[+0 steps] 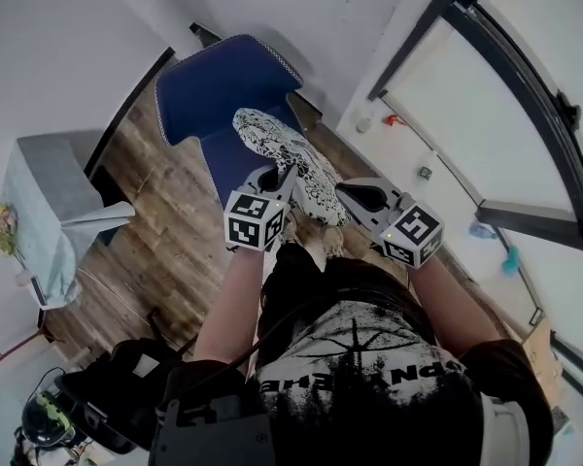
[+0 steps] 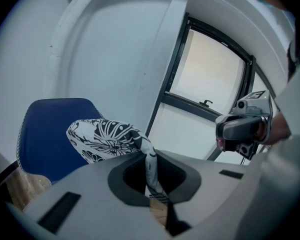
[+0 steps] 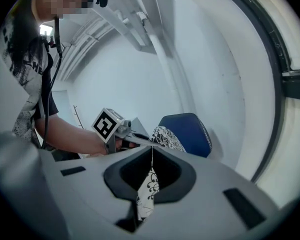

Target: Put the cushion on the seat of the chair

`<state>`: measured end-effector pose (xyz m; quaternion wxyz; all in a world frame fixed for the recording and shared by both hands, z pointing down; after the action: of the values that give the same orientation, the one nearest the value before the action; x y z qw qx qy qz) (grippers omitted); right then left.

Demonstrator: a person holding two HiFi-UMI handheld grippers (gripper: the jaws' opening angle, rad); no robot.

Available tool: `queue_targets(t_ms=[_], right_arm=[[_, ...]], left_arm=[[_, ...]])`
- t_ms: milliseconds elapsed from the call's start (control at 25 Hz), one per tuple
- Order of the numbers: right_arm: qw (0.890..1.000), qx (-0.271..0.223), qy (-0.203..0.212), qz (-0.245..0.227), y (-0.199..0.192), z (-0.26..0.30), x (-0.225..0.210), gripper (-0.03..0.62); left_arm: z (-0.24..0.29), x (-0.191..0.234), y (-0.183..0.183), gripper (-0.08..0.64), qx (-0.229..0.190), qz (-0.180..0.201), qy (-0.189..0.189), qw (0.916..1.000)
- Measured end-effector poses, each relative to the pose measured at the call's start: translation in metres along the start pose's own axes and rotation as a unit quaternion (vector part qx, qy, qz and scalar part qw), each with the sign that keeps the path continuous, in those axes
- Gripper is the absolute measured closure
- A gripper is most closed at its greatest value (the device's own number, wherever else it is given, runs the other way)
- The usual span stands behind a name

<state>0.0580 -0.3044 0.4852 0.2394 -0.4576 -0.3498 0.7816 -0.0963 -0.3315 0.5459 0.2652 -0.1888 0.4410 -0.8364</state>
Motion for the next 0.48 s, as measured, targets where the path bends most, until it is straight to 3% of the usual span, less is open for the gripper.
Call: queue_targets(t_ms=[480], right_arm=[[0.998, 0.013, -0.046, 0.036, -0.014, 0.048, -0.046, 0.574]], left_arm=[[0.06, 0.051, -0.027, 0.534, 0.015, 0.004, -0.057, 0.9982]])
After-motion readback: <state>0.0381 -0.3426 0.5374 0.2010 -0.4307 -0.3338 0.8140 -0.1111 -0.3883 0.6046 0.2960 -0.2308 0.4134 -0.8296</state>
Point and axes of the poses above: the fingertips, and each gripper's own axes: z forward along the fingers, x to its left, y out of its top, the point moved 5 cm from there along -z, backward along the fingers, and after that the axes turned 15 degrees about z, right-handed, at the moved point
